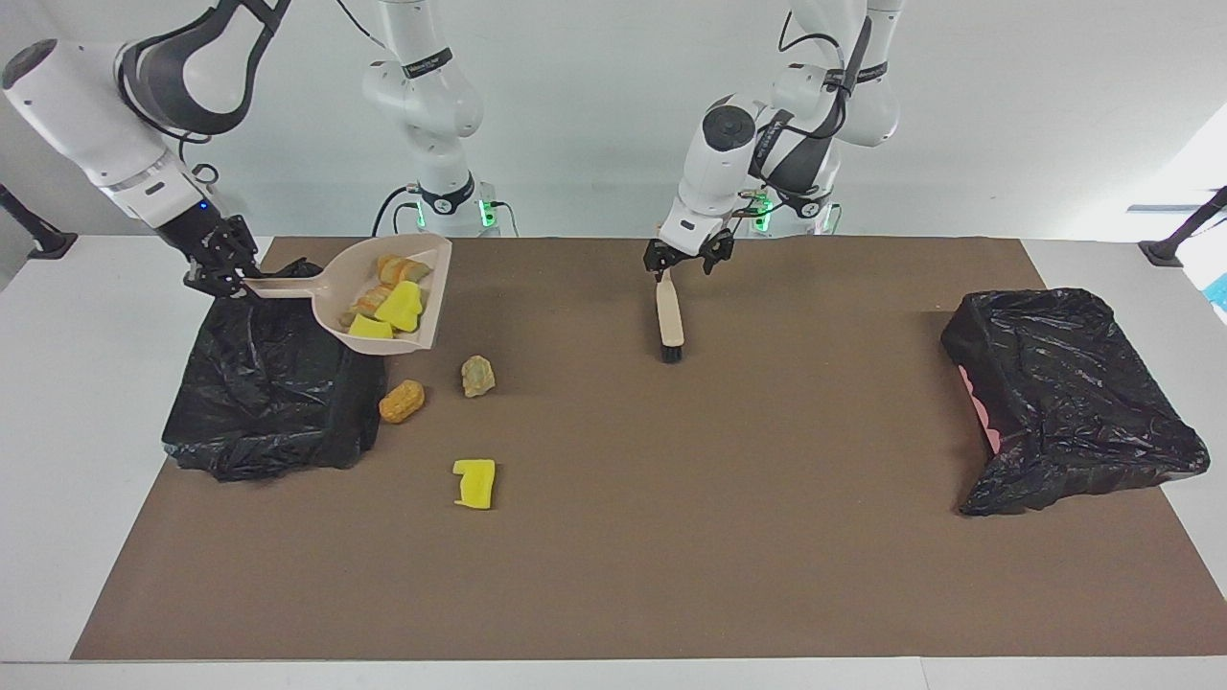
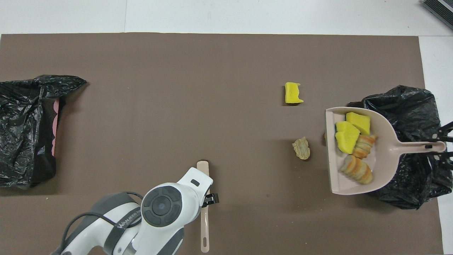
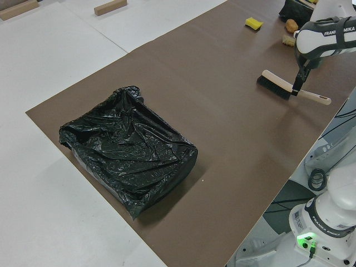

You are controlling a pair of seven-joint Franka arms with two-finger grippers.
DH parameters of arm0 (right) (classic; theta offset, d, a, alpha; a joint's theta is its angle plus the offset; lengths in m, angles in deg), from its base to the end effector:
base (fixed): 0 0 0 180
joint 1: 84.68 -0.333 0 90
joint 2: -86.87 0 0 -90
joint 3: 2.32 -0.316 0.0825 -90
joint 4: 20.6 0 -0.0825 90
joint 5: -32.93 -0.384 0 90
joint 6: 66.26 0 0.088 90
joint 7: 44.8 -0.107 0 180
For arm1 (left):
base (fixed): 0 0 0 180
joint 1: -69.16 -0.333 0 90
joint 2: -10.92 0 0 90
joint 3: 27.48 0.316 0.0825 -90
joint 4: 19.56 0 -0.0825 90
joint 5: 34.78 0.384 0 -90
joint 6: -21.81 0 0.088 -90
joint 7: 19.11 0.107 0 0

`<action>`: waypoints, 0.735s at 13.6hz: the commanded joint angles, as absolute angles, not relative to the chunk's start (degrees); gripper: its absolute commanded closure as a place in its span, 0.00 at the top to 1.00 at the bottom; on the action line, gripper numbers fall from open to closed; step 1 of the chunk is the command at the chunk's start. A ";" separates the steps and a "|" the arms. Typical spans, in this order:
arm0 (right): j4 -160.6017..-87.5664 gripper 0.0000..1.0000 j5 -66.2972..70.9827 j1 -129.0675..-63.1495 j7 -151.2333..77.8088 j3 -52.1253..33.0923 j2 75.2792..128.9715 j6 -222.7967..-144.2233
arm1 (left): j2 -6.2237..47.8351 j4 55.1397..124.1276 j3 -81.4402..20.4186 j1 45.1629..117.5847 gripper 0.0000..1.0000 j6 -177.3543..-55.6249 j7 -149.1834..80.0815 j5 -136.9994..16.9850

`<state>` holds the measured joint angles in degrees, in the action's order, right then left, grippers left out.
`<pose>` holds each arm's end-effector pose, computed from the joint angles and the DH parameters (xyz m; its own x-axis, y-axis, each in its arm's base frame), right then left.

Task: Sweep and dump trash in bin

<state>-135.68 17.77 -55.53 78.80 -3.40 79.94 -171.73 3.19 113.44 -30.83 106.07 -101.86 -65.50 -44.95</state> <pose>0.4671 -0.2251 0.5070 -0.0296 0.9713 0.2358 0.9959 0.0085 0.0901 0.3660 -0.3195 0.3938 0.9719 0.2010 -0.1225 0.2104 -0.9752 0.0691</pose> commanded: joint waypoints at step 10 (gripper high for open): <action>-131.95 0.00 33.10 -49.26 84.23 -0.91 80.54 -175.41 | 6.78 94.80 -31.00 81.92 1.00 -90.98 -40.32 -40.49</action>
